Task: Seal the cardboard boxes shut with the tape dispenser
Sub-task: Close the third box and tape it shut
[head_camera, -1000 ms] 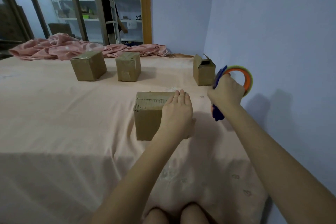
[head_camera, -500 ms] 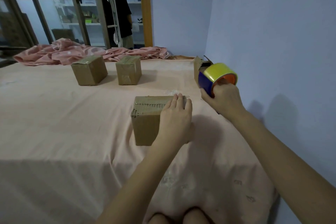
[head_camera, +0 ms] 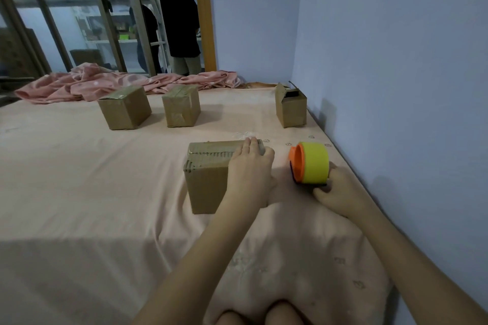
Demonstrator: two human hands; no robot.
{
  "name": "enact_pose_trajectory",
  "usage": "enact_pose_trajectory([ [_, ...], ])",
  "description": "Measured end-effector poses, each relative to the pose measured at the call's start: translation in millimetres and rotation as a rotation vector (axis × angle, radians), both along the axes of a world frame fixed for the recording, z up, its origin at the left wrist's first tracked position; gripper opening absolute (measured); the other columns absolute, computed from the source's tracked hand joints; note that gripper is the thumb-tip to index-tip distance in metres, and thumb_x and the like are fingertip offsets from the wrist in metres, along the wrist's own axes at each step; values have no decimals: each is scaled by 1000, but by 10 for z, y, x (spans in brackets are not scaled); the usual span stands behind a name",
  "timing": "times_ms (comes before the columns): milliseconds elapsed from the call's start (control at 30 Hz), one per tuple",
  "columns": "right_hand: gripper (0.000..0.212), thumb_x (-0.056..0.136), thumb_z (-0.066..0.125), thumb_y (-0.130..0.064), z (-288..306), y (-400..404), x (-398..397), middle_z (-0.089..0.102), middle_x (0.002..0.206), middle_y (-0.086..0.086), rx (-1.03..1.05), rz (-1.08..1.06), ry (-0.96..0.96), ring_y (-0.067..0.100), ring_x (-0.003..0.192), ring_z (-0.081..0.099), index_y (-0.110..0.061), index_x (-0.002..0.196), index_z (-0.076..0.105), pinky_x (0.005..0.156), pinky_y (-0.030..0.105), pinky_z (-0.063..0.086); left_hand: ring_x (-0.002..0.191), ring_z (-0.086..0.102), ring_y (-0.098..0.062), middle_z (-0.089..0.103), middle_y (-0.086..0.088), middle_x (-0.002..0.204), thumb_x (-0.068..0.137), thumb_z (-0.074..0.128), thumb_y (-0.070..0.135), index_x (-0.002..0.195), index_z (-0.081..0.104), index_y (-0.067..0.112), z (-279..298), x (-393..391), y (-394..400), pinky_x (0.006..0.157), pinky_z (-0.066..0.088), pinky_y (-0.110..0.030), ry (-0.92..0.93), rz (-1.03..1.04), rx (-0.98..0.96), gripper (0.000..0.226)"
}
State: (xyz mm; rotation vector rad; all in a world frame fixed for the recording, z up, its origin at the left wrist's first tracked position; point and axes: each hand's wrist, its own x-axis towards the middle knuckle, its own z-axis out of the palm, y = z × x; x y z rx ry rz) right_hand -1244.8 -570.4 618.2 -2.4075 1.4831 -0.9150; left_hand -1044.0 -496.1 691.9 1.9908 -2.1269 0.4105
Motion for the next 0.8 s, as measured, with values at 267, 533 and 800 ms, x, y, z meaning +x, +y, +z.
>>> enact_pose_trajectory([
  [267, 33, 69, 56, -33, 26, 229, 8, 53, 105, -10, -63, -67, -733, 7, 98, 54, -30, 101, 47, 84, 47, 50, 142, 19, -32, 22, -21, 153, 90, 53, 29, 124, 55, 14, 21, -70, -1, 114, 20, -38, 26, 50, -4, 37],
  [533, 41, 90, 37, -27, 542, 663, 708, 54, 117, -4, -175, 161, -707, 1, 109, 49, -6, 121, 54, 91, 7, 34, 111, 52, -8, 44, -9, 140, 90, 50, 19, 131, 49, 29, 205, 27, 51, 90, 44, -30, 856, -110, -58, 43],
  [800, 53, 100, 24, -48, 374, 479, 1250, 28, 153, -9, 483, 264, -844, 4, 140, 22, -24, 147, 28, 119, 34, 13, 135, 35, -14, 39, 3, 147, 100, 34, 35, 143, 40, 21, 1, 949, 142, 114, 24, -34, 1515, 122, -294, 45],
])
